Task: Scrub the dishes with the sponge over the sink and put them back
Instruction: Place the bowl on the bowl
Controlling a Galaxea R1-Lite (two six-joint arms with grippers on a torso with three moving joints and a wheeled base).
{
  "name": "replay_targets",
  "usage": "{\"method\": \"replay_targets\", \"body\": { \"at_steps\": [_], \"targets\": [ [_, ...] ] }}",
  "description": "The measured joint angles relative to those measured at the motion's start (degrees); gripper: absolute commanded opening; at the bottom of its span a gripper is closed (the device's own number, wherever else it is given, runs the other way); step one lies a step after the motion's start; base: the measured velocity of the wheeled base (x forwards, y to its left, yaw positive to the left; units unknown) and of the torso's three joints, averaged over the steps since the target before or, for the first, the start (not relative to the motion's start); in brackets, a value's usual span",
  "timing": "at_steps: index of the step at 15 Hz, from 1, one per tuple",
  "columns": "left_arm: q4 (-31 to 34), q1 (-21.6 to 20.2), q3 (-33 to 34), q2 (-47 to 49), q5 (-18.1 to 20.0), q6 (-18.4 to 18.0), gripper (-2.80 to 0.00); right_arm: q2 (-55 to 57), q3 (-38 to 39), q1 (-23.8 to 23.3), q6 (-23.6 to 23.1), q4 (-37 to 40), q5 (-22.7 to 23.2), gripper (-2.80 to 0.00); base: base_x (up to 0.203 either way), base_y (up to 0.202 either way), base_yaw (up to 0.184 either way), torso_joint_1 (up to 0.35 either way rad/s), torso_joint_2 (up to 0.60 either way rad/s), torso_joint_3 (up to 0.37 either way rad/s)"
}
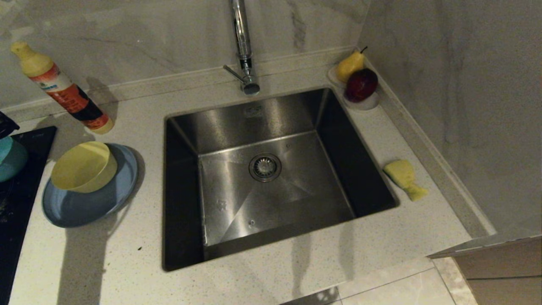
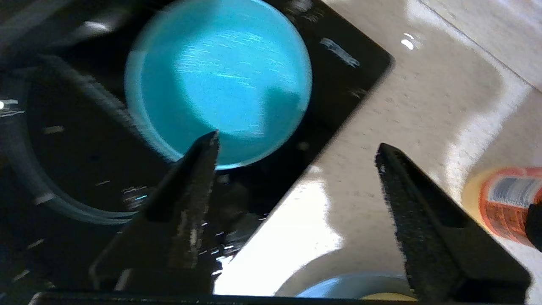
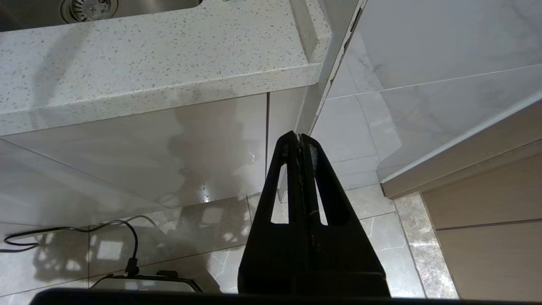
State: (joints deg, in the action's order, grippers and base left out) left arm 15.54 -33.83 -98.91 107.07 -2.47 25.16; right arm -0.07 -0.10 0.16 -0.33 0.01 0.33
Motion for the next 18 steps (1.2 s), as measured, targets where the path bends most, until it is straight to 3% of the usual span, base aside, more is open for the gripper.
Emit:
{"method": "replay_targets", "body": {
  "at_steps": [2,7,18],
  "targets": [
    [0.0,-0.4,-2.5,1.9,2.9,-0.1,0.0,0.0,0.0,0.0,0.0,0.0,0.0,-2.8,0.0,0.0,0.0,0.013,0.0,0.001],
    [-0.3,-1.7,-8.2,7.1,3.3,-1.7,0.0,0.0,0.0,0.0,0.0,0.0,0.0,-2.8,0.0,0.0,0.0,0.0,0.0,0.0],
    [-2.4,-2.7,-8.7,11.6,6.5,-2.0,0.0,0.0,0.0,0.0,0.0,0.0,0.0,-2.8,0.0,0.0,0.0,0.002,0.0,0.0]
  ]
}}
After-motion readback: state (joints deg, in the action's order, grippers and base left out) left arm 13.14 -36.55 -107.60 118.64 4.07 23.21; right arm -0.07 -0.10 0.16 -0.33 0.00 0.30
